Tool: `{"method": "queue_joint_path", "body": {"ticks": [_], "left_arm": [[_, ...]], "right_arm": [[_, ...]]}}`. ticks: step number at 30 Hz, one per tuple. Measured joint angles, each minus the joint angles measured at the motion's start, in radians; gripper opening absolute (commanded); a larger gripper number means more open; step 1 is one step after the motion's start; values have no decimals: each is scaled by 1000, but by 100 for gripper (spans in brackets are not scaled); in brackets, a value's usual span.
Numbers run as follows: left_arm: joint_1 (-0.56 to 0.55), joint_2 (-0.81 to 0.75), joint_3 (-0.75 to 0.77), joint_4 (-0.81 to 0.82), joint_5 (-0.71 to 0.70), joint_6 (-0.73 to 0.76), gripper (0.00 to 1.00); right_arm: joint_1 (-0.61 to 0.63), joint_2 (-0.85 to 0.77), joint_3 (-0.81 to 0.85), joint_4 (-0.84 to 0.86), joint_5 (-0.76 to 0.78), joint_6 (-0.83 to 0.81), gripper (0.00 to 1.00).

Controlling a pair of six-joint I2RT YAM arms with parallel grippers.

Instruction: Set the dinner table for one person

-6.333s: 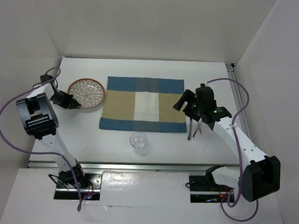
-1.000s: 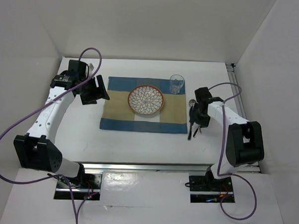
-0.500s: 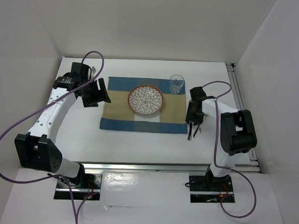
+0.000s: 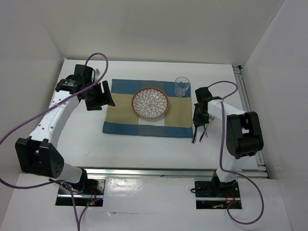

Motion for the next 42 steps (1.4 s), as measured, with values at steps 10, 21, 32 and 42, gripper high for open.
{"method": "queue_joint_path", "body": {"ticks": [10, 21, 32, 42], "left_arm": [[-19, 2, 0, 8, 0, 0, 81], [-21, 2, 0, 14, 0, 0, 81], [-21, 2, 0, 13, -9, 0, 81], [-21, 2, 0, 14, -18, 0, 81]], "right_arm": [[0, -79, 139, -84, 6, -18, 9], [105, -21, 279, -149, -4, -39, 9], [156, 159, 333, -157, -63, -45, 9], [173, 253, 370, -147, -103, -33, 12]]}}
